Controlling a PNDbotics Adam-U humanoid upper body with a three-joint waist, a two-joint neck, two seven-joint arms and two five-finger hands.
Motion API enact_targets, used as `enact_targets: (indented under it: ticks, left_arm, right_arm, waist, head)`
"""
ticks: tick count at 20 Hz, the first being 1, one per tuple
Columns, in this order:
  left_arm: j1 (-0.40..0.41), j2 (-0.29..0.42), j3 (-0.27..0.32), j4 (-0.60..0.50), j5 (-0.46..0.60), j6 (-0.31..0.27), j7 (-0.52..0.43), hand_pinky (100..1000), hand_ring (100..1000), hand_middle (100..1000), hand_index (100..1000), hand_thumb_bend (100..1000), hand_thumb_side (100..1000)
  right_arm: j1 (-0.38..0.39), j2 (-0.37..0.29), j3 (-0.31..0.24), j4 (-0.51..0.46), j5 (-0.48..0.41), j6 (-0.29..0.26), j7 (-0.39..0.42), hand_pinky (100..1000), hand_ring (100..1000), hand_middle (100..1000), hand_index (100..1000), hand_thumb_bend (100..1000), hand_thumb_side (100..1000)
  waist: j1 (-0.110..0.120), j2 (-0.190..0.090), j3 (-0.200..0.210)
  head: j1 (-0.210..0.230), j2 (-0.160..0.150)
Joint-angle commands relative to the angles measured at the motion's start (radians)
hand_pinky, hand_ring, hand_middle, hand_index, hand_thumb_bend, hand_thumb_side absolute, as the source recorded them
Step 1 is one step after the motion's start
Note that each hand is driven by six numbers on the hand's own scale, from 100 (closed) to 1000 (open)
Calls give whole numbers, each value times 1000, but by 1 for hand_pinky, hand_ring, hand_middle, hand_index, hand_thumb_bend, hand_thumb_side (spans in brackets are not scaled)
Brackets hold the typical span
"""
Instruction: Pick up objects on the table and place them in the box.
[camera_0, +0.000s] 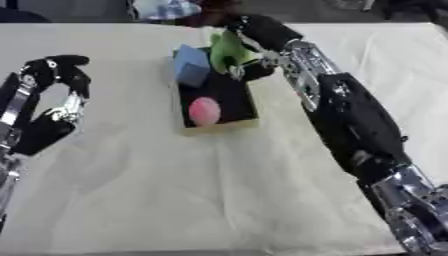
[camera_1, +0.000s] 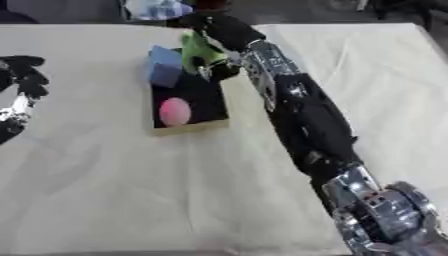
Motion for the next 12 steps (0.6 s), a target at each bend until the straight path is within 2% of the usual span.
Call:
enact_targets:
  ticks: [1,4,7,11,12]
  left_arm:
    - [-2,7,5,-7,3,-3,-1,729,537,550,804,100,654]
    - [2,6,5,-3,2,-4,-2,729,537,549,803,100,656]
    - [0,0,1,-2,4,-7,-5,729,537,549,803,100,657]
    - [-1,-1,0,-1,5,-8,-7,728,537,549,803,100,658]
    - [-2,-2,-1,-1,5,-8,-7,728,537,549,803,100,659]
  right_arm:
    - [-7,-54,0,-93,-91,-7,3,840,837,894,963,100,187]
    - [1,-54,12,-107,-186,-15,42,834,815,867,956,100,263]
    - [-5,-30,44,-55,-267,-53,109,831,810,865,957,100,327]
    - [-6,14,84,26,-248,-98,172,826,806,862,957,100,430]
    - [-2,23,86,42,-235,-105,178,829,809,862,958,100,488]
  waist:
    - [9,-27,-4]
    - [5,-30,-7]
    - [7,-31,-3]
    - [10,-28,6]
    - [10,-27,7]
  head:
    - [9,-2]
    - [9,-2]
    - [8,-2]
    - [5,-2]
    - [4,-2]
